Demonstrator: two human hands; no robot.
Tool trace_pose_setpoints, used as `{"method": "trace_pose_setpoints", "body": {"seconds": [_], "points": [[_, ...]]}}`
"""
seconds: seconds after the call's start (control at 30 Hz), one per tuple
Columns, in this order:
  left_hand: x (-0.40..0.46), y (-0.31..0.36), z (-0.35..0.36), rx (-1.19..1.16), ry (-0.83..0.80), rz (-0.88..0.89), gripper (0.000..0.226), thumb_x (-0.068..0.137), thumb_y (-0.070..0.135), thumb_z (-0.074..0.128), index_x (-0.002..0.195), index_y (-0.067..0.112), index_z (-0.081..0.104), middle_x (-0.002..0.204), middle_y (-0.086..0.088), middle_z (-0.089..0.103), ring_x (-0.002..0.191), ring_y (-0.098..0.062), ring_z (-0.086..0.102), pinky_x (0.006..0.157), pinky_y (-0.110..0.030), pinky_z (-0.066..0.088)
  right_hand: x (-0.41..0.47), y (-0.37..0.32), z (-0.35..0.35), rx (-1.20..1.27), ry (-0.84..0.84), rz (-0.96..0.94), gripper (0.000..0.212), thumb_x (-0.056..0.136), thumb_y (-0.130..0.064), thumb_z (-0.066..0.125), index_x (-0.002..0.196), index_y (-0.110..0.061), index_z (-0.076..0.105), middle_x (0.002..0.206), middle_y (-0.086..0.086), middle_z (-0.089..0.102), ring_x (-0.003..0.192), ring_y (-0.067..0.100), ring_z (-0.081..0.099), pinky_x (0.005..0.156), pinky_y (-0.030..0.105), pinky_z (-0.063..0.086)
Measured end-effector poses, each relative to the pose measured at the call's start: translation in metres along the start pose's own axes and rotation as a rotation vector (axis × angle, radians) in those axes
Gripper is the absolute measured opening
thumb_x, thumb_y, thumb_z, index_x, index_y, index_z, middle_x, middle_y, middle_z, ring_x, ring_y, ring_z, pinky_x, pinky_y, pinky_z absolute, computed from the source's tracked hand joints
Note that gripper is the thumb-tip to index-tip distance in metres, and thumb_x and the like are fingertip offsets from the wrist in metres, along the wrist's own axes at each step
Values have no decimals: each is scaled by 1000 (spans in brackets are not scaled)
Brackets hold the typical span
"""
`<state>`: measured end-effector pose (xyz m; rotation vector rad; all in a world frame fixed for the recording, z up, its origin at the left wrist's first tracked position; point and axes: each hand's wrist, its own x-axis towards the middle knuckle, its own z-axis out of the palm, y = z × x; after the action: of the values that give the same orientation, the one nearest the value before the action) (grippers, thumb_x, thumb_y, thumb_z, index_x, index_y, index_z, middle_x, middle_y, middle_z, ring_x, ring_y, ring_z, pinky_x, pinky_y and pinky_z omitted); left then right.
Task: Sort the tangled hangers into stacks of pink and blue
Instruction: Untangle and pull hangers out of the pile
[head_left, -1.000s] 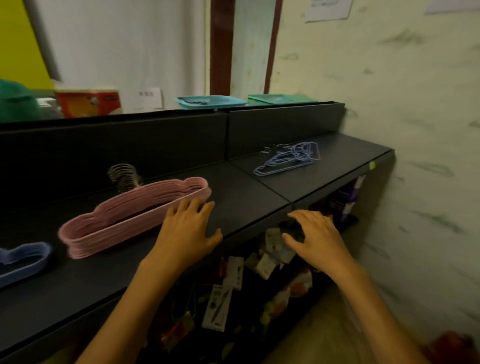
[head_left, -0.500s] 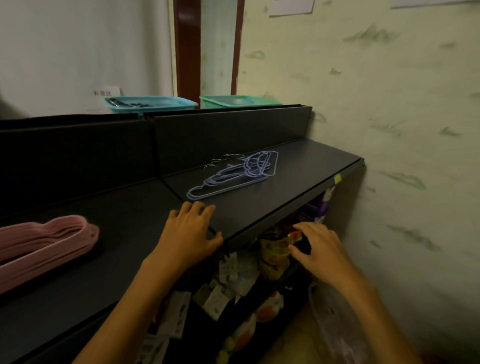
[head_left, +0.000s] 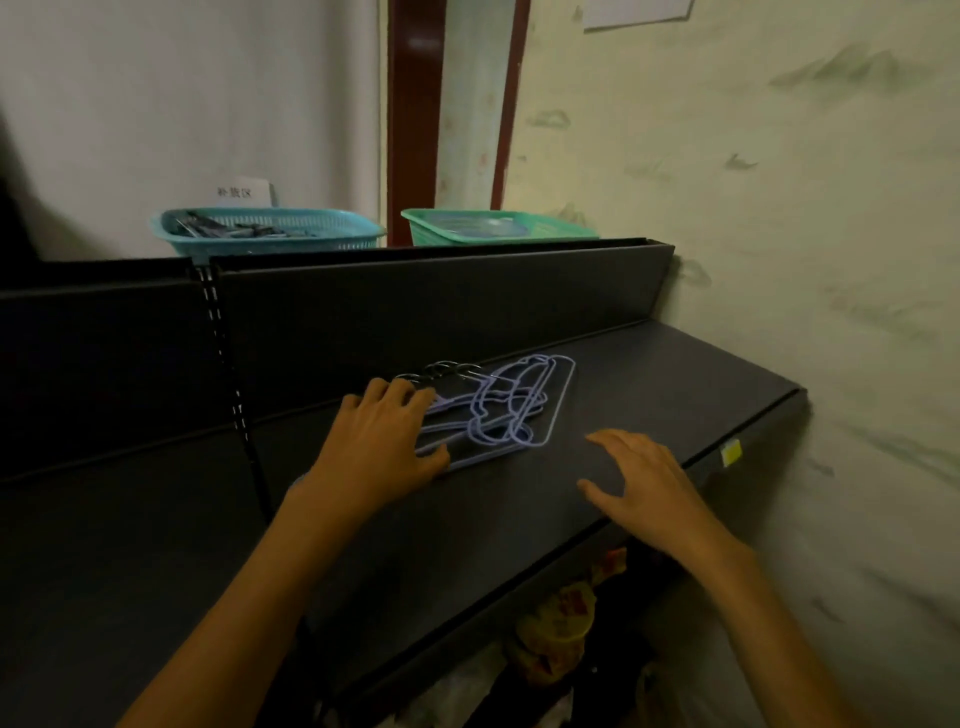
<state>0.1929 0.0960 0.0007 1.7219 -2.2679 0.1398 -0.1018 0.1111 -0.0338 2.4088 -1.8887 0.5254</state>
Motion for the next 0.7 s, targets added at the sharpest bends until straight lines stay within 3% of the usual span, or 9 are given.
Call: {"method": "trace_pose_setpoints", "body": {"seconds": [0.33, 0.53, 0.7], "points": [[46, -6, 12, 95, -73, -204, 75, 87, 56, 51, 147, 26, 19, 150, -1, 25, 137, -21, 24, 112, -42, 26, 115, 42, 28, 155, -22, -191, 58, 86, -45, 60, 137, -26, 41, 142, -4, 43, 132, 12, 34, 109, 30, 23], [72, 11, 29, 110, -73, -370, 74, 86, 55, 52, 147, 27, 20, 150, 0, 27, 137, -21, 24, 111, -41, 25, 174, 80, 41, 243, -173, -349, 62, 83, -52, 60, 138, -31, 39, 144, -7, 41, 131, 9, 34, 109, 28, 23], [88, 40, 36, 125, -24, -534, 73, 87, 54, 53, 147, 27, 22, 148, 0, 30, 136, -20, 26, 110, -40, 28, 215, 95, 45, 274, -436, -456, 77, 71, -73, 55, 138, -42, 32, 149, -11, 31, 135, 10, 30, 111, 35, 28]]}}
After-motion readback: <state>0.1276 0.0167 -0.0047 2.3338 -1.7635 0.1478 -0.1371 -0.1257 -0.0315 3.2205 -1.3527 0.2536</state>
